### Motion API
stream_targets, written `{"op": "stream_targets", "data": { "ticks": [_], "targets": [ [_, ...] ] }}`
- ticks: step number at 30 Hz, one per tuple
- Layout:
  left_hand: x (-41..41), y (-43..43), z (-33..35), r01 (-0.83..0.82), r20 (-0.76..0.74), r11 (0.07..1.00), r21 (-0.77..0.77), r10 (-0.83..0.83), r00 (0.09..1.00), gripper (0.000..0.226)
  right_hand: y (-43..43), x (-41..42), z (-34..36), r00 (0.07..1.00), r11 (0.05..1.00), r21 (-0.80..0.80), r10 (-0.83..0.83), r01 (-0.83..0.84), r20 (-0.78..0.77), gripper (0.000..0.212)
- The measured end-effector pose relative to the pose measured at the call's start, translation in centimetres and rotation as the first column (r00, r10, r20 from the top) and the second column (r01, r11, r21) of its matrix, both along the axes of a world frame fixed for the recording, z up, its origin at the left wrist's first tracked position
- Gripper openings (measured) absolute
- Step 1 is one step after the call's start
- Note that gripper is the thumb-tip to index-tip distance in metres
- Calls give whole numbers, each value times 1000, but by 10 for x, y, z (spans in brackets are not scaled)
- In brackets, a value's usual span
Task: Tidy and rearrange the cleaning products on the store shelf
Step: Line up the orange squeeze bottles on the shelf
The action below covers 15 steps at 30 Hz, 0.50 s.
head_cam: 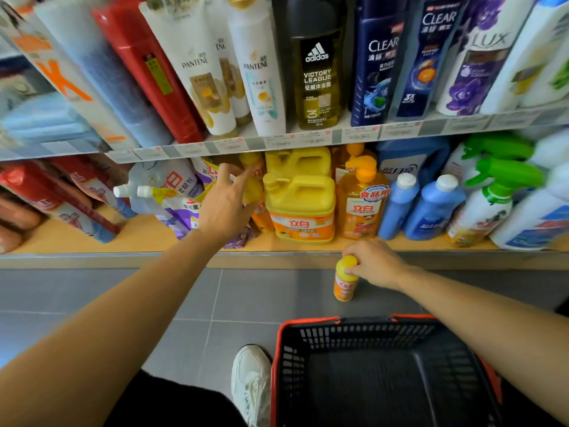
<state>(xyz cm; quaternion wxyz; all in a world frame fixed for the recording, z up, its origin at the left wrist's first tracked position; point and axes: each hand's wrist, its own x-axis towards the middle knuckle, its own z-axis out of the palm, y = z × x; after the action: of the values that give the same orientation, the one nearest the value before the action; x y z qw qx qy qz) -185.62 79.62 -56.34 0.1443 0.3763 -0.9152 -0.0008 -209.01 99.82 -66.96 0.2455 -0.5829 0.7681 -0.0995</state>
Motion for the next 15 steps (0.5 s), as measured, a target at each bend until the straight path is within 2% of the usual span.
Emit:
{"op": "stream_targets", "data": {
  "ticks": [4,6,12,15],
  "targets": [
    [6,2,5,13,-49,998,59,-10,999,40,5,-4,-9,996,996,41,-86,85,18,24],
    [9,3,7,23,-39,997,73,-20,999,34,7,-5,-9,991,991,41,-126,125,43,23],
    [12,21,22,61,-63,997,40,-58,996,32,15,-6,-4,989,986,129,-118,106,91,25],
    [13,32,44,89,-112,996,25,-85,990,31,17,-8,3,985,982,175,-93,67,146,36]
  ]
}}
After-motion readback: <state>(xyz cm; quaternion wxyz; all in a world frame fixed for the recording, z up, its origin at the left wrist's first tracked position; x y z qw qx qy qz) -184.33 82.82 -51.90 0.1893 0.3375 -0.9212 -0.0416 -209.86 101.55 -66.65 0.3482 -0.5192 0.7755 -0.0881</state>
